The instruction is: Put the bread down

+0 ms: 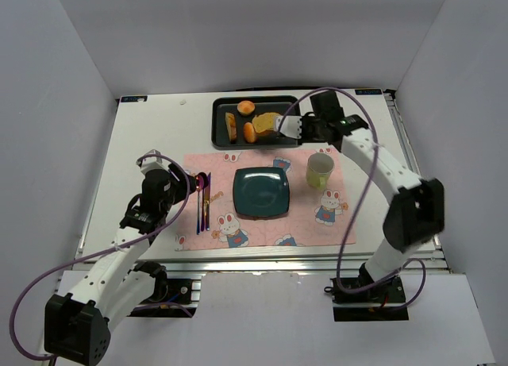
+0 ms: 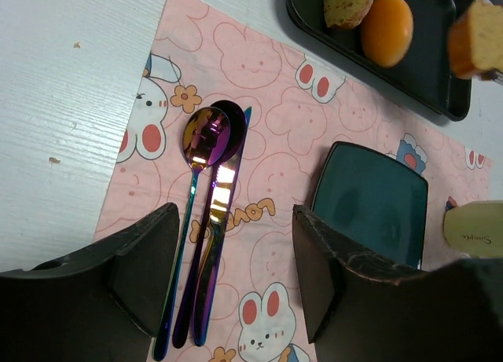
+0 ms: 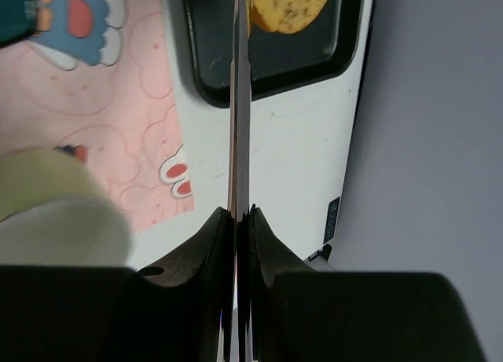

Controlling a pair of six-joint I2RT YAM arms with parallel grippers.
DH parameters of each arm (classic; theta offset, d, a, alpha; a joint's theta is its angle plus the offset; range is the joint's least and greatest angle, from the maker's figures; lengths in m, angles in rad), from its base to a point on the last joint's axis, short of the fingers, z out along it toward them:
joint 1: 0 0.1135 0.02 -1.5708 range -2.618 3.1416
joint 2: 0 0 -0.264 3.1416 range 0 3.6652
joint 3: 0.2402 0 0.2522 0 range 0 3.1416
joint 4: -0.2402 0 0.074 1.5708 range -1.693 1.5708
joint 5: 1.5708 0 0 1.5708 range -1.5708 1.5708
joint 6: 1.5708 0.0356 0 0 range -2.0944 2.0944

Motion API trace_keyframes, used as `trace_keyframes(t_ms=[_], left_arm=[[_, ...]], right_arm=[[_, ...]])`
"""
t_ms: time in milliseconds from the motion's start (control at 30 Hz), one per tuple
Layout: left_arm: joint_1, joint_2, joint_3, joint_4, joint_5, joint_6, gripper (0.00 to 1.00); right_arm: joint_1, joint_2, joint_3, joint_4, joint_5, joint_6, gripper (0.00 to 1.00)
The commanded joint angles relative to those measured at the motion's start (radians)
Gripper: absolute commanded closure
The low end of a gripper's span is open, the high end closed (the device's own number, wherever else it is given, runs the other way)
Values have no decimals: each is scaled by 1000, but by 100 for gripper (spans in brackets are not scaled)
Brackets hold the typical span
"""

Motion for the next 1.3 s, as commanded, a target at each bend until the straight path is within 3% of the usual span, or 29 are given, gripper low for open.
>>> trace_keyframes(t_ms=[0, 133, 333, 500, 667, 967, 1200, 1267], left_arm=[[7, -13, 21, 6, -11, -4, 31], [7, 4, 26, 14, -4, -1, 31], [7, 10, 29, 22, 3, -1, 31], [7, -2, 29, 13, -2, -2, 31], [7, -24, 20, 0, -8, -10, 31], [7, -28, 23, 2, -7, -10, 31], [7, -4, 34, 20, 3, -5, 31], [7, -2, 44, 19, 3, -2, 31]], right_arm=[[21, -212, -112, -47, -85, -11, 95], [44, -326, -285, -119, -122, -1, 91], [81, -407, -399, -148, -146, 10, 83], [103, -391, -413, -179, -159, 21, 74], [107, -400, -397, -192, -188, 24, 54], [106, -456, -301, -222, -270, 59, 53], [86, -232, -79, -45, -214, 509, 62], [72, -158, -10, -18, -191, 730, 64]])
